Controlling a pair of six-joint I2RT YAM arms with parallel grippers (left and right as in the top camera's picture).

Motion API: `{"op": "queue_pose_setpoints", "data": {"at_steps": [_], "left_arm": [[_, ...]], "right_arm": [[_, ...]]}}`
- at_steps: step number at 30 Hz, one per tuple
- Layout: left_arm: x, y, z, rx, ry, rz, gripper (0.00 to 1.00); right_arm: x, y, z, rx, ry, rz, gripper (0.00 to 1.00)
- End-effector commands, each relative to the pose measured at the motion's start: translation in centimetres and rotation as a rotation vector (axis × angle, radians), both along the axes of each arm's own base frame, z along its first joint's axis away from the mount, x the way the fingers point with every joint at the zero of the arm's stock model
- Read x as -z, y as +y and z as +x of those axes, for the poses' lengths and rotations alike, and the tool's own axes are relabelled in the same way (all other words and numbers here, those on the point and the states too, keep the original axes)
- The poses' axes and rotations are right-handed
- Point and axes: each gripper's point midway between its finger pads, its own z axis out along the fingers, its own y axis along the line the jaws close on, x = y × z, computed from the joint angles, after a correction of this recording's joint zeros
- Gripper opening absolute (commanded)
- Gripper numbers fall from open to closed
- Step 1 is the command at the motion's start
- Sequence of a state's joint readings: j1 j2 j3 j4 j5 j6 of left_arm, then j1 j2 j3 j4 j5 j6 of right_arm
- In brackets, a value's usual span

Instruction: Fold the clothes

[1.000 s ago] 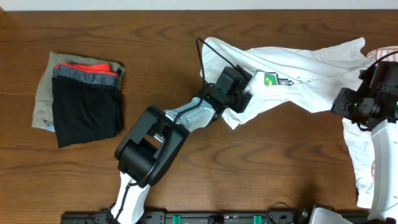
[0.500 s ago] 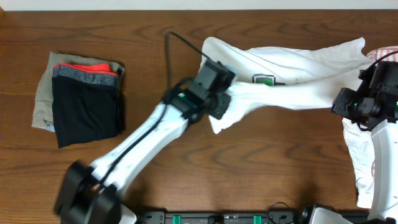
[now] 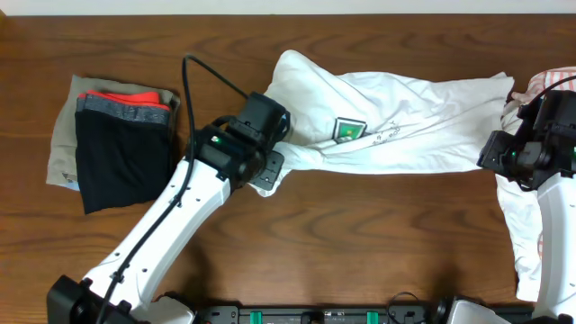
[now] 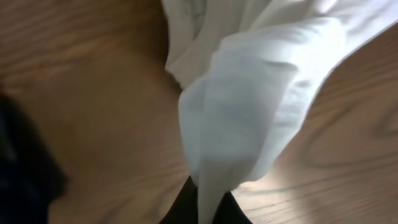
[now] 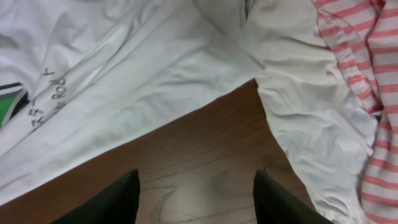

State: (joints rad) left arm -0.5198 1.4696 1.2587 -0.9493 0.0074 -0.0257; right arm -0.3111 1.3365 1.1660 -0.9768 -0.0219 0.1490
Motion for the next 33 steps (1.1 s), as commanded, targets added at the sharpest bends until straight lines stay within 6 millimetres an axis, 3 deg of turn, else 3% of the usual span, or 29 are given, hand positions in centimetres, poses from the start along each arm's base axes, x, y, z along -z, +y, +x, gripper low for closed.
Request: {"op": "queue_pose_setpoints", "data": {"at_steps": [1, 5, 9, 12, 16, 25, 33], "left_arm": [[-0.3, 3.3, 0.9, -0.072, -0.039, 0.115, 0.06], [-0.4, 5.7, 1.5, -0.131, -0.056, 0.179, 0.06], [-0.6, 5.8, 2.0, -0.143, -0.071, 0.17, 0.06], [-0.7, 5.7, 2.3, -0.144, -0.082, 0.164, 0.06], [-0.8, 5.5, 2.6, -0.144, -0.093, 0.154, 0.06], [-0.6, 4.8, 2.4, -0.132, -0.08, 0.117, 0.06], [-0.6, 4.8, 2.5, -0.132, -0.08, 0.116, 0.06]], "right_arm": [[0.9, -0.5, 0.0, 0.006, 0.04, -0.008, 0.56], [3.1, -0.6, 0.2, 0.005, 0.113, 0.016, 0.56], [5.8, -0.9, 1.3, 0.005, 0.164, 0.034, 0.57], [7.5, -1.0, 3.3, -0.014, 0.142, 0.057, 0.58], [9.5, 0.6, 6.5, -0.139, 0.072, 0.14, 0.57], [15.2, 3.5, 8.9, -0.31, 0.096, 0.195, 0.56], [16.3, 3.7, 11.2, -0.35, 0.031, 0.158, 0.56]]}}
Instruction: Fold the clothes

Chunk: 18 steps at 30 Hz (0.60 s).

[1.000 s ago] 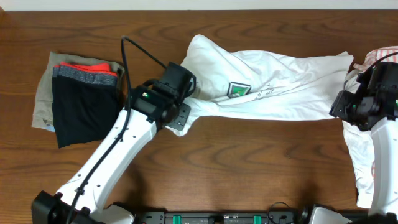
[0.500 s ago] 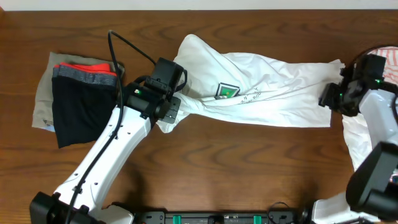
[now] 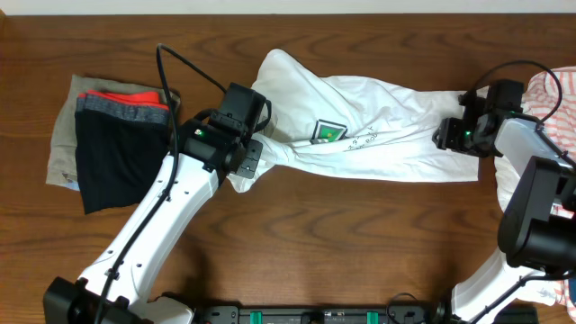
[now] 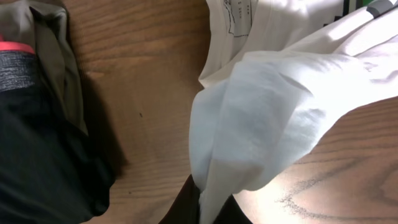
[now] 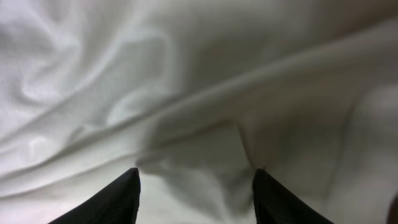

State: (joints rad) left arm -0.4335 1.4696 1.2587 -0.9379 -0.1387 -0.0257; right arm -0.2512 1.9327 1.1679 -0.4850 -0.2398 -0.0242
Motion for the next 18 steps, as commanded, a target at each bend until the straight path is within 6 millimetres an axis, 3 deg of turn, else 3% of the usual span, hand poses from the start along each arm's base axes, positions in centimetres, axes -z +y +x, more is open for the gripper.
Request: {"op": "queue_pose_setpoints", "data": {"at_steps": [1, 9, 18], "left_arm": [[-0.28, 0.07, 0.05, 0.002, -0.007, -0.001, 0.06], [-0.4, -0.07, 0.34, 0.002, -0.02, -0.007, 0.06], [-0.39, -0.06, 0.33, 0.002, -0.019, -0.007, 0.06]], "right_arm": [[0.41, 0.66, 0.66, -0.052, -0.019, 0.001, 0.56], [-0.32, 0.46, 1.5, -0.052, -0.043, -0.006, 0.55], [0.22, -0.18, 0.84, -0.038, -0.007, -0.042, 0.55]]}}
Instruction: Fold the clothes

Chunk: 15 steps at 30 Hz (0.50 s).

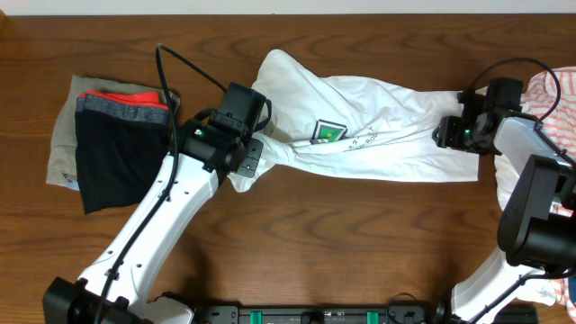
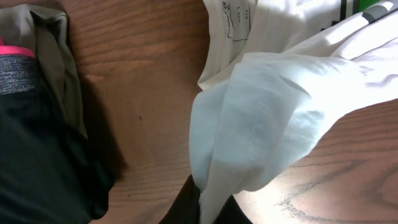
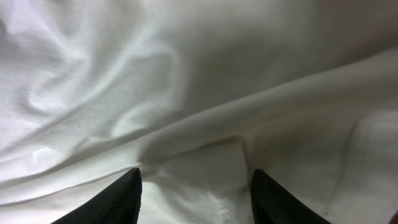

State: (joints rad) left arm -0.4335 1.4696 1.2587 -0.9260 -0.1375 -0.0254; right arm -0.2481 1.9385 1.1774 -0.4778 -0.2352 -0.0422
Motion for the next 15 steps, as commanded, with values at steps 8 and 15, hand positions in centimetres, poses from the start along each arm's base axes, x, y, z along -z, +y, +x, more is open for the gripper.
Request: {"op": "queue_pose_setpoints", "data": {"at_steps": [8, 15], "left_arm": [[-0.3, 0.1, 0.1, 0.001, -0.009, -0.001, 0.06], [-0.3, 0.1, 0.1, 0.002, -0.009, 0.0, 0.06]], "right_arm": [[2.0, 0.3, 0.0, -0.026, 0.046, -0.019, 0.42], [1.8, 0.3, -0.1, -0.026, 0.048, -0.019, 0.16]]}}
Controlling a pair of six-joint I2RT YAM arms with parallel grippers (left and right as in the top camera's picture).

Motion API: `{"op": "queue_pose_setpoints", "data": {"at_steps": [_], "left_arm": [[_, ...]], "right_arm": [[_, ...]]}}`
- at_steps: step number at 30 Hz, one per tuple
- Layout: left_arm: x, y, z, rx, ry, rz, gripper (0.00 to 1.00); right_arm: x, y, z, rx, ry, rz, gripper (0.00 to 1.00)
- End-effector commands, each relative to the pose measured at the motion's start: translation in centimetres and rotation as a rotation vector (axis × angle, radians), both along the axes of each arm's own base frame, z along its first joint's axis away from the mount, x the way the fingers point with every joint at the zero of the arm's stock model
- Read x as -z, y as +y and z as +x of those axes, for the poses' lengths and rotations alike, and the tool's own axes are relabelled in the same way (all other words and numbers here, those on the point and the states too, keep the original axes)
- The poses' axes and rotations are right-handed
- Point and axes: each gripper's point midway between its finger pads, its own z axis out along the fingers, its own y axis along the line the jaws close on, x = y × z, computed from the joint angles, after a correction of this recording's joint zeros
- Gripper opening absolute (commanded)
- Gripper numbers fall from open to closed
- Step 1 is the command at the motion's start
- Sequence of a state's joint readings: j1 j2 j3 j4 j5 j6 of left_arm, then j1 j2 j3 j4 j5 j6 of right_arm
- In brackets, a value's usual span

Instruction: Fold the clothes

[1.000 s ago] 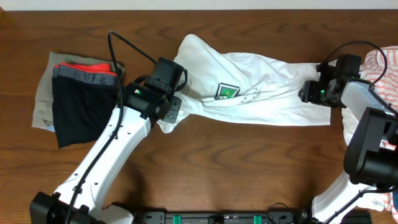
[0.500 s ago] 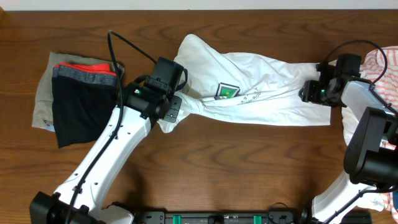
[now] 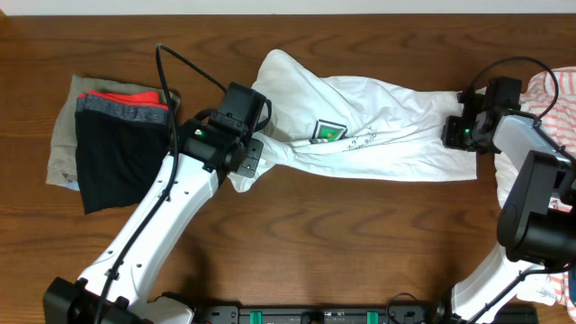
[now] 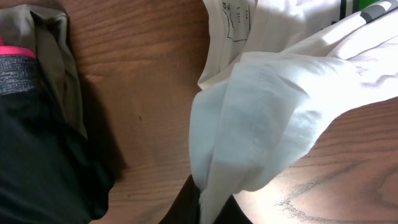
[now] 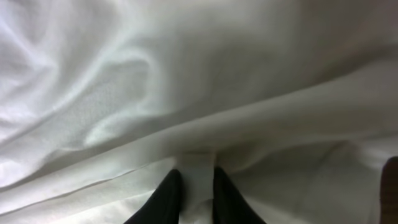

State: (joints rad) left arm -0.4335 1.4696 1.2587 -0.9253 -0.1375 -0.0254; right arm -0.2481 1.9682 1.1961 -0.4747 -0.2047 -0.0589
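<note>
A white T-shirt (image 3: 378,135) with a green chest logo (image 3: 328,132) lies stretched across the back of the table. My left gripper (image 3: 243,171) is shut on a bunched fold of its left end (image 4: 249,130), held just above the wood. My right gripper (image 3: 463,130) is at the shirt's right end, shut on a pinch of white cloth (image 5: 198,168) between its dark fingers (image 5: 165,199). The right wrist view is filled with creased white fabric.
A folded pile (image 3: 112,139) of black, grey, red and khaki clothes lies at the left, also seen in the left wrist view as a dark stack (image 4: 37,124). A pink-striped garment (image 3: 553,90) sits at the far right edge. Bare wooden table (image 3: 342,243) spreads in front.
My right gripper, which stood open over the shirt's right end, has shut on a pinch of the white cloth. The left gripper and the shirt have not visibly moved.
First my left gripper held the shirt's left end while my right gripper was open near the table's right side, beside the shirt. Then the shirt had shifted left and the right gripper was open on its right end. Now it is shut there.
</note>
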Motion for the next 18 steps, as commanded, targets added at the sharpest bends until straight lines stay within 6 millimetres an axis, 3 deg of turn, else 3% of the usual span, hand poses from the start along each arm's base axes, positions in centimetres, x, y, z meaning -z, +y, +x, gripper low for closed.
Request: {"op": "queue_pose_setpoints", "data": {"at_steps": [1, 7, 10, 13, 18], "left_arm": [[-0.3, 0.1, 0.1, 0.002, -0.008, 0.0, 0.06], [-0.3, 0.1, 0.1, 0.002, -0.008, 0.0, 0.06], [-0.3, 0.1, 0.1, 0.002, -0.009, -0.001, 0.06], [-0.3, 0.1, 0.1, 0.002, -0.009, -0.001, 0.06], [-0.3, 0.1, 0.1, 0.002, -0.008, 0.0, 0.06]], "right_arm": [[0.8, 0.8, -0.5, -0.015, 0.035, 0.006, 0.16], [-3.1, -0.4, 0.1, 0.025, -0.037, -0.067, 0.16], [-6.2, -0.7, 0.5, 0.031, -0.109, -0.093, 0.01], [-8.6, -0.6, 0.4, 0.03, -0.157, -0.102, 0.01], [-8.8, -0.4, -0.6, 0.029, -0.128, -0.096, 0.01]]}}
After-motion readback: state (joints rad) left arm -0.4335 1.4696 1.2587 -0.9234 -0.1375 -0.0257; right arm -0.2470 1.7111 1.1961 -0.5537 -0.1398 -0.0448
